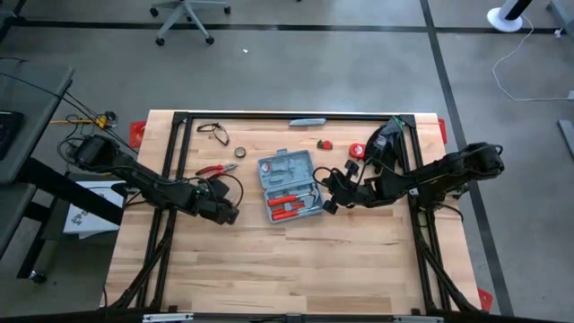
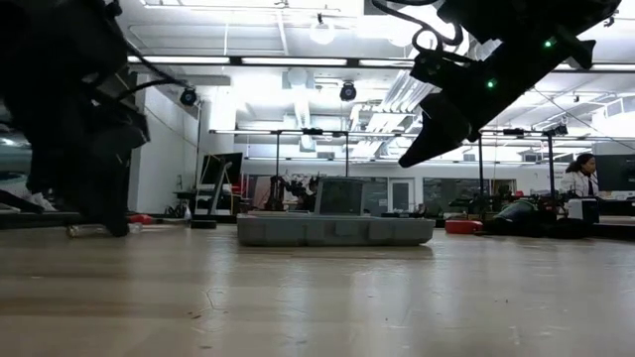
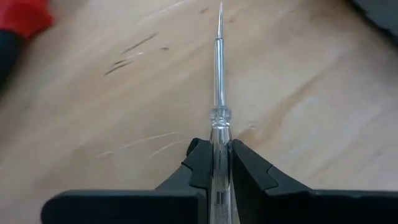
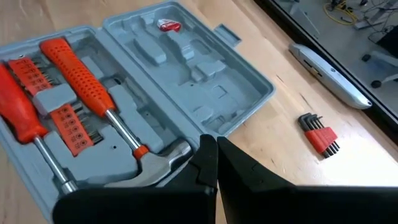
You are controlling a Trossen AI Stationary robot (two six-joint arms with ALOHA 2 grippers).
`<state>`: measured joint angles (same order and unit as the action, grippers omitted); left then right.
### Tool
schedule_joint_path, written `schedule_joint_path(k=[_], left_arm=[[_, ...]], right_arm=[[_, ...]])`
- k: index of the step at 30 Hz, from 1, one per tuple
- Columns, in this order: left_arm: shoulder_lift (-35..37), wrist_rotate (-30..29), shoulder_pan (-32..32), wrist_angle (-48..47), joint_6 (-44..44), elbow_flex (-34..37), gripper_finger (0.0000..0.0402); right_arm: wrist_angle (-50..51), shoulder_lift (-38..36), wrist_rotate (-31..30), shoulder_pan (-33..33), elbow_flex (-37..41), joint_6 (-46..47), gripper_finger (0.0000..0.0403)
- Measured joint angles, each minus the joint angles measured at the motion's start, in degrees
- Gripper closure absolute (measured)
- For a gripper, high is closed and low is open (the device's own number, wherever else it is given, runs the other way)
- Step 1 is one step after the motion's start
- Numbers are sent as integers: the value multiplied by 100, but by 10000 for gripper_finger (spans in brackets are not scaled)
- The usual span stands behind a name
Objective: Prefit tool cases
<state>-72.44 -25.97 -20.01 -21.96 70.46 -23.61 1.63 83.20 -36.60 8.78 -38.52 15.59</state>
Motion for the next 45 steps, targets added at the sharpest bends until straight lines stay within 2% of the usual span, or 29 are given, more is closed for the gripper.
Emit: schedule_joint_path(k=[10, 17, 21, 26, 30, 34, 39, 45], left_arm=[[7, -421, 131, 1565, -1671, -125, 377], [11, -567, 521, 2658, -3009, -129, 377], [-85, -267, 924, 3271, -3710, -129, 377], [-696, 448, 1432, 4152, -4332, -229, 377], [-1519, 1040, 1659, 4134, -4854, -825, 377], [-2352, 1337, 1788, 4021, -5414, -1505, 377], [-2926, 1140, 1937, 2938, -5661, -2264, 378], [-2949, 1027, 1965, 2641, -5727, -2381, 378]], right_arm=[[-173, -4, -173, 2, 0, -63, 403], [-275, -208, -310, -15, 0, -261, 403], [-352, -399, -398, -17, 0, -403, 403], [-376, -540, -434, -89, 0, -473, 403], [-365, -549, -433, -143, 0, -516, 403], [-365, -549, -429, -168, 0, -516, 403], [-363, -551, -338, -166, 0, -515, 403], [-357, -551, -254, -166, 0, -516, 403]])
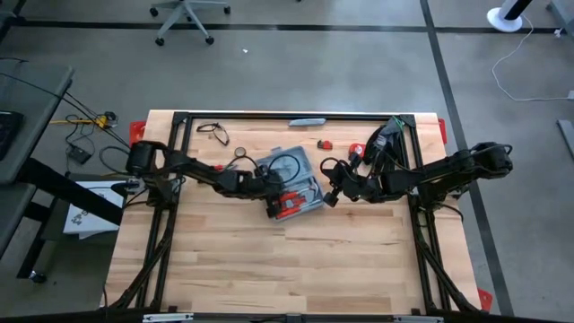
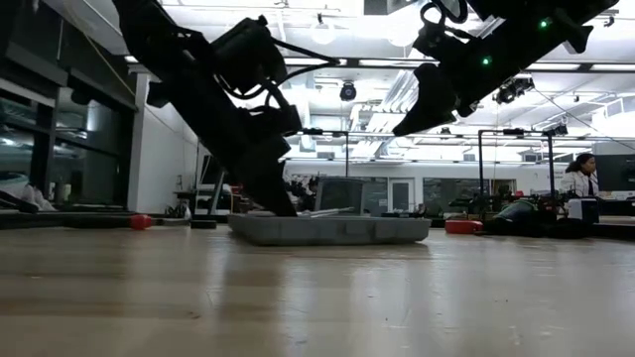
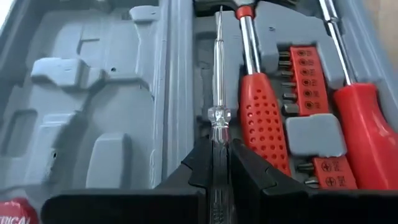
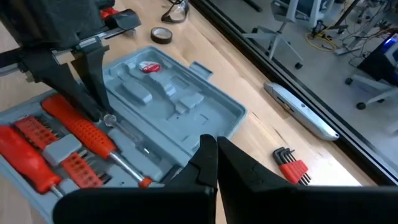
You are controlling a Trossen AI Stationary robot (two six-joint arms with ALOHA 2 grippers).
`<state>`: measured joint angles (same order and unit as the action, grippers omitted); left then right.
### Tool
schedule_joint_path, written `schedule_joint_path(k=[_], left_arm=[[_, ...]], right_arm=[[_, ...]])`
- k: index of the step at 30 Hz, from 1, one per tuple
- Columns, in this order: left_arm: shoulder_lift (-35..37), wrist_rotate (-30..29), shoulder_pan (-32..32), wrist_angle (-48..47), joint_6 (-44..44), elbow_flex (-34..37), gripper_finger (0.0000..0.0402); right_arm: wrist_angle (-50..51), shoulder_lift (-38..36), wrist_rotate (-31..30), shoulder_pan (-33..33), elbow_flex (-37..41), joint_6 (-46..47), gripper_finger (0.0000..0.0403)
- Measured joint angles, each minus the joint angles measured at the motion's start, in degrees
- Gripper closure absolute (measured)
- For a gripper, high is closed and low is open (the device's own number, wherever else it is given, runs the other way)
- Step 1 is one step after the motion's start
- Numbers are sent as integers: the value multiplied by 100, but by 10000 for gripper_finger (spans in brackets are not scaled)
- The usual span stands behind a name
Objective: Prefit tool cases
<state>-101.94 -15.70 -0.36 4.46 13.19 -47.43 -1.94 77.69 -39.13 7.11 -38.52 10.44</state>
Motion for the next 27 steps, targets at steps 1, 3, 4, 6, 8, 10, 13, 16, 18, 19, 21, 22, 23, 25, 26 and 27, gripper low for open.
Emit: schedule_joint_path(k=[1, 3, 4, 6, 8, 10, 13, 16, 18, 19, 21, 22, 23, 25, 26, 27], left_arm=[[17, -1, 0, -13, 0, 3, 375], [31, 8, 0, -27, 4, 3, 357], [31, 16, 0, -26, 4, 3, 345], [31, 17, -2, -27, 5, 5, 322], [31, -2, 0, -23, 17, 5, 305], [35, -7, 0, -1, 25, 5, 296], [66, -7, 0, -1, 26, 5, 291], [148, -3, 0, -67, 20, 14, 291], [259, -4, -2, -75, 22, 14, 293], [306, -26, -2, -105, 20, 14, 294], [479, -136, -37, -142, 17, 14, 296], [571, -239, -76, -168, 17, 14, 297], [681, -355, -127, -210, 17, 14, 298], [901, -554, -264, -361, -1, 19, 300], [1027, -619, -343, -356, -10, 66, 301], [1153, -708, -429, -344, 4, 154, 302]], right_arm=[[-1, 0, -2, 0, 0, 0, 403], [1, 0, -2, 0, 0, 0, 403], [-2, 0, -2, 0, 0, 0, 403], [1, 0, -2, 0, 0, 0, 403], [0, 0, -2, 0, 0, 3, 403], [0, 0, 26, 0, 0, 9, 403], [0, 0, 63, 0, 0, 17, 403], [1, 0, 70, -1, 0, 122, 403], [1, 0, 123, -1, 0, 186, 403], [0, 0, 238, -7, 0, 247, 403], [-43, 0, 583, -50, 0, 346, 403], [-100, 23, 780, -80, 0, 407, 403], [-229, 64, 969, -112, -2, 426, 403], [-480, 210, 1280, -163, -1, 410, 403], [-679, 309, 1436, -198, 0, 385, 403], [-856, 418, 1574, -239, -1, 361, 403]])
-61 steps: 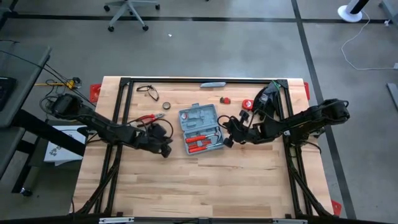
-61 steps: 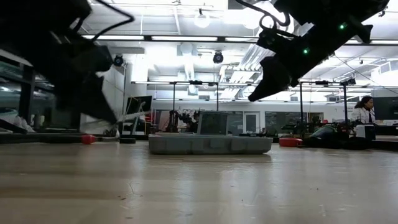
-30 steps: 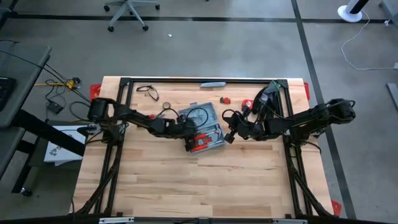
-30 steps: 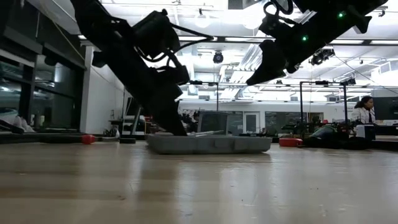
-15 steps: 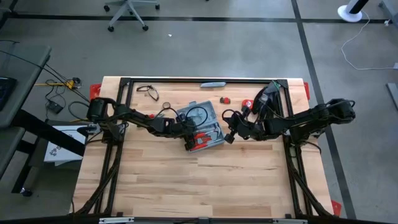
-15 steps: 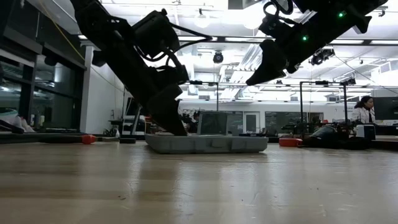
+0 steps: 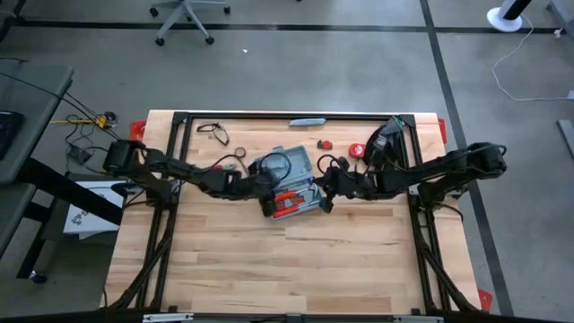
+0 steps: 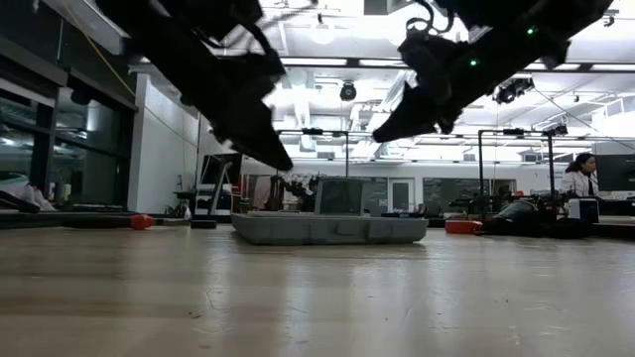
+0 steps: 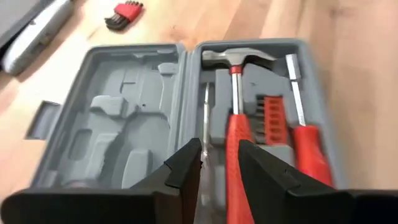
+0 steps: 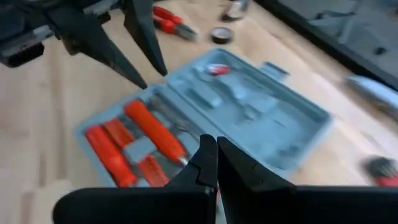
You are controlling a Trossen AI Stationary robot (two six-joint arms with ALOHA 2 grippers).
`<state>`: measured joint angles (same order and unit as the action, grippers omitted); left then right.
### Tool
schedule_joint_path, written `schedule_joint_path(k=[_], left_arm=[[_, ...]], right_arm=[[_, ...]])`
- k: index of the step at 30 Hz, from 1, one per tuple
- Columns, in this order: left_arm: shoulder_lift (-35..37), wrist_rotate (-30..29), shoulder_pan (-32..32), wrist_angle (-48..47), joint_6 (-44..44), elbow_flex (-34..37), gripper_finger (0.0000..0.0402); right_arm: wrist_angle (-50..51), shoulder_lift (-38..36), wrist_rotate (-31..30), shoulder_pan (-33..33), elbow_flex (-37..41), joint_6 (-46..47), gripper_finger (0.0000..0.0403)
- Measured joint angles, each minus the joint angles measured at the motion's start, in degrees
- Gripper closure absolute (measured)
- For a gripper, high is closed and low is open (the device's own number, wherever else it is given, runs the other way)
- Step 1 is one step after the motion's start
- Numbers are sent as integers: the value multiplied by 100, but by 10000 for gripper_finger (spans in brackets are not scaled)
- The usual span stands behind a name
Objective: Prefit tool cases
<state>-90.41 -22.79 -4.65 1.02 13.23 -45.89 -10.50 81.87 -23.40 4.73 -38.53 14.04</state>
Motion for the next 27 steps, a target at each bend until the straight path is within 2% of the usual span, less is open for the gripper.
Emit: schedule_joint_path(k=[4, 8, 12, 15, 19, 27], left_arm=[[536, -503, -376, 84, 519, 510, 303], [890, -980, -735, 394, 1138, 1066, 303], [935, -1134, -871, 891, 1504, 1393, 303], [918, -1099, -872, 1049, 1565, 1509, 303], [920, -1101, -870, 1092, 1536, 1515, 303], [920, -1226, -865, 1091, 1515, 1510, 302]], right_arm=[[-853, 564, 672, -258, -2, -57, 403], [-943, 1179, 1059, -582, -278, -66, 403], [-478, 1734, 1324, -822, -915, -268, 403], [292, 2142, 1550, -915, -1539, -408, 403], [1374, 2642, 1555, -924, -2202, -617, 403], [1497, 3070, 1533, -932, -2551, -654, 403]])
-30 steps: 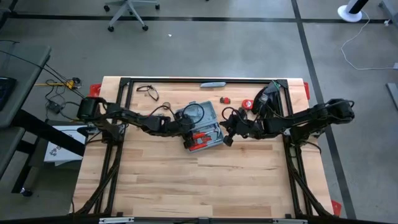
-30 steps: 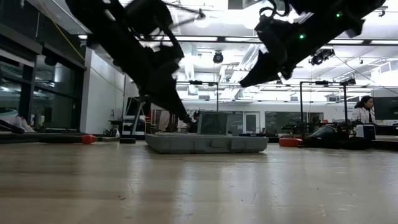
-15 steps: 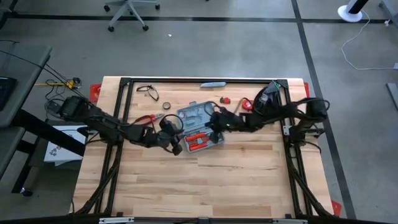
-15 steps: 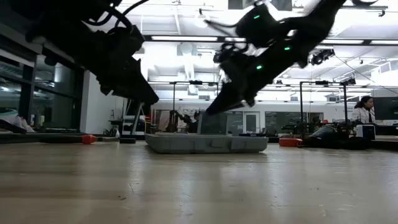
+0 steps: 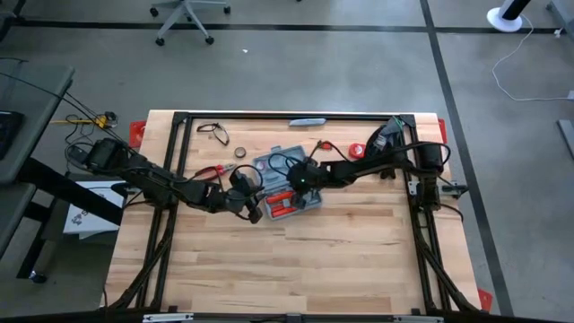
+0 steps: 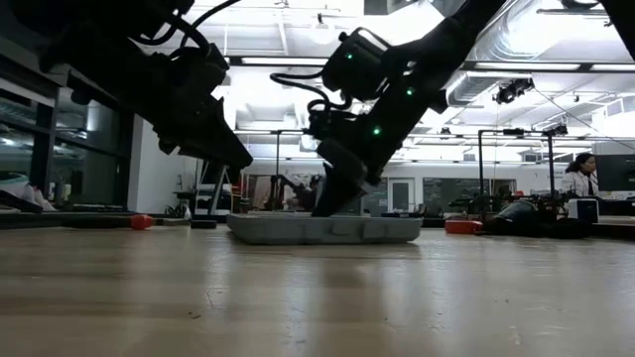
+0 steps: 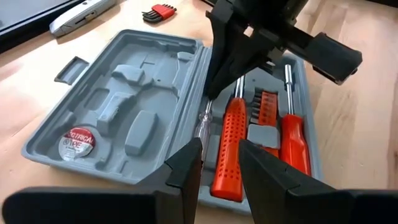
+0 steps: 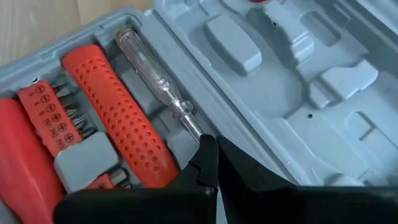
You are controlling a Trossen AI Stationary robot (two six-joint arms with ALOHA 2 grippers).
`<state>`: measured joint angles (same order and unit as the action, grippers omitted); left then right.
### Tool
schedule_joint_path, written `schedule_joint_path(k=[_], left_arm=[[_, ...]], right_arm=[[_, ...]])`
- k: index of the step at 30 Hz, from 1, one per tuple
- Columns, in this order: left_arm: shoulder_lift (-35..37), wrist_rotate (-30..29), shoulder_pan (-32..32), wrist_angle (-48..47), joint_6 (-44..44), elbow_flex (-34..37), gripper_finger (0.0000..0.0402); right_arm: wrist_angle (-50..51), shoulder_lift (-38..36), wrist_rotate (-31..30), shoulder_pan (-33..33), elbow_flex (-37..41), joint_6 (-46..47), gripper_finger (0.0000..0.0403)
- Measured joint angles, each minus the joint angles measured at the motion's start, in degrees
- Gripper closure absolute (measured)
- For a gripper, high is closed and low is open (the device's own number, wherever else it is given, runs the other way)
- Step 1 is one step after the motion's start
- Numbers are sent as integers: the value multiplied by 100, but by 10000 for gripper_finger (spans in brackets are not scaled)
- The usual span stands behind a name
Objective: Prefit tool cases
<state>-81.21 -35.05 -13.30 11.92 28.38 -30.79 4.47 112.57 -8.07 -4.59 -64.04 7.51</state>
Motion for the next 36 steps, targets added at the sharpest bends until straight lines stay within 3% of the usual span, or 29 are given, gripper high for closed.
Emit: schedule_joint_path(k=[16, 19, 25, 29, 33, 36], left_arm=[[-123, -15, 96, 51, -10, -2, 302], [-425, 65, 240, 318, -24, -7, 302], [-1412, 778, 728, 1484, -446, -50, 302], [-1961, 648, 1030, 1509, -258, -295, 302], [-2300, 1301, 1287, 1617, -23, -408, 302], [-2376, 1410, 1280, 1626, 51, -424, 302]], right_arm=[[31, 86, 30, 13, 7, 39, 403], [25, 90, 44, 13, 10, 12, 403], [7, 97, 65, 13, 14, 9, 403], [17, 97, 83, 13, 20, 14, 403], [96, 92, 62, 15, 27, 33, 403], [119, 90, 85, 19, 31, 12, 403]])
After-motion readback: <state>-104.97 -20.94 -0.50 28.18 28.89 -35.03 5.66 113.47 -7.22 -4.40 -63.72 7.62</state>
